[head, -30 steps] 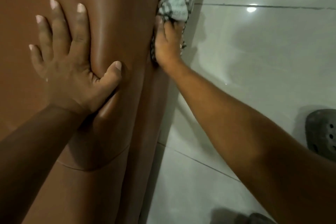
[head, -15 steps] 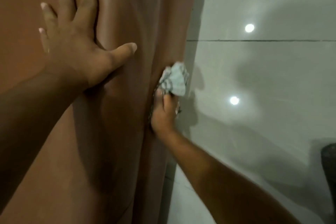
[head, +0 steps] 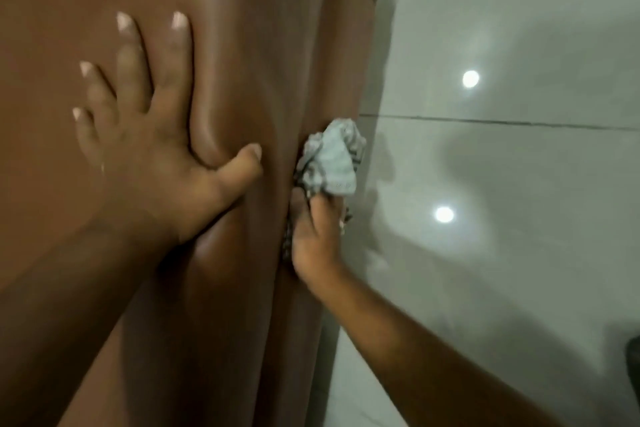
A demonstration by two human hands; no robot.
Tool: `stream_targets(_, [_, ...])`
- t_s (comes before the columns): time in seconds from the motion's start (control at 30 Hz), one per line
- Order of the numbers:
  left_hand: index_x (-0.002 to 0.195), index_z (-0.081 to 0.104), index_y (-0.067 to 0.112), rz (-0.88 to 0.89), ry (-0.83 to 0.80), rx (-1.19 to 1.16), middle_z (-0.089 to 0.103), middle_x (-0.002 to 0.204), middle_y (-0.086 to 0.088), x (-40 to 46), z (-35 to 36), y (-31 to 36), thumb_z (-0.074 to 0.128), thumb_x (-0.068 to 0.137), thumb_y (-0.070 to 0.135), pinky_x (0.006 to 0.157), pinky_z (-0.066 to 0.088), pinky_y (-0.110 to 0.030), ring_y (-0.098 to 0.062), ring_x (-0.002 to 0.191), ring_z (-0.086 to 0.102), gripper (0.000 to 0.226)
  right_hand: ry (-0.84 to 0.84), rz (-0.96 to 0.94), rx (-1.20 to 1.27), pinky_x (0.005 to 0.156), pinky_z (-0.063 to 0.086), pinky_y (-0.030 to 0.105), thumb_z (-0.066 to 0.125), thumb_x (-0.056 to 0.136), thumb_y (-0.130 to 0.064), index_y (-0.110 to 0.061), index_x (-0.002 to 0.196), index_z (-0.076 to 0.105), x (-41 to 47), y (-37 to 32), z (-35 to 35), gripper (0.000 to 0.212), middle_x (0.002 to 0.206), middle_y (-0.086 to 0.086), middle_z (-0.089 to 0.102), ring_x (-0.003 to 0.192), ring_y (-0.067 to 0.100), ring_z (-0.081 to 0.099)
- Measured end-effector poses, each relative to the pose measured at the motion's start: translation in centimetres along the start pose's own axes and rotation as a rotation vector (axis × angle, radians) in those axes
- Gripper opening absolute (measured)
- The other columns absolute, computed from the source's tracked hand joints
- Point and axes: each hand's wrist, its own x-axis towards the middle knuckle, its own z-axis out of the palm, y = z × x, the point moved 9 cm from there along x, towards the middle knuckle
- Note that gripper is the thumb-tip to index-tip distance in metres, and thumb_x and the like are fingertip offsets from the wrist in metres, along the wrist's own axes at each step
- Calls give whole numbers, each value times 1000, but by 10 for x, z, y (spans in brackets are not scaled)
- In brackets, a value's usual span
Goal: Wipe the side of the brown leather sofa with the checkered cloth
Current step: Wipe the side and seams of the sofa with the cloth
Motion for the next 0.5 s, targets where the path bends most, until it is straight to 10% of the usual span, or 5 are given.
stream_targets(0.13, [155,0,43,-11,27,-10,-2,169,-7,8,-2,3,46,59,75,113,9,-71,-53,149,3,112,44,-69,-13,120,32,63,32,95,-76,-7,137,56,34,-12,0,84,150,26,50,145,46,40])
stream_targets(0.3, [156,-2,38,-16,3,23,-5,168,-13,15,7,4,47,59,76,112,7,-74,-57,147,0,116,156,-172,-5,118,33,66,34,89,-41,18,124,58,163,-91,-33,72,142,43,50,137,57,44])
stream_targets(0.5, [154,-13,42,-10,-75,20,-15,167,-8,13,20,-5,45,60,79,113,3,-75,-54,148,-10,116,95,16,150,115,43,57,41,90,-49,-5,129,59,246,-116,-54,62,139,20,57,129,33,56])
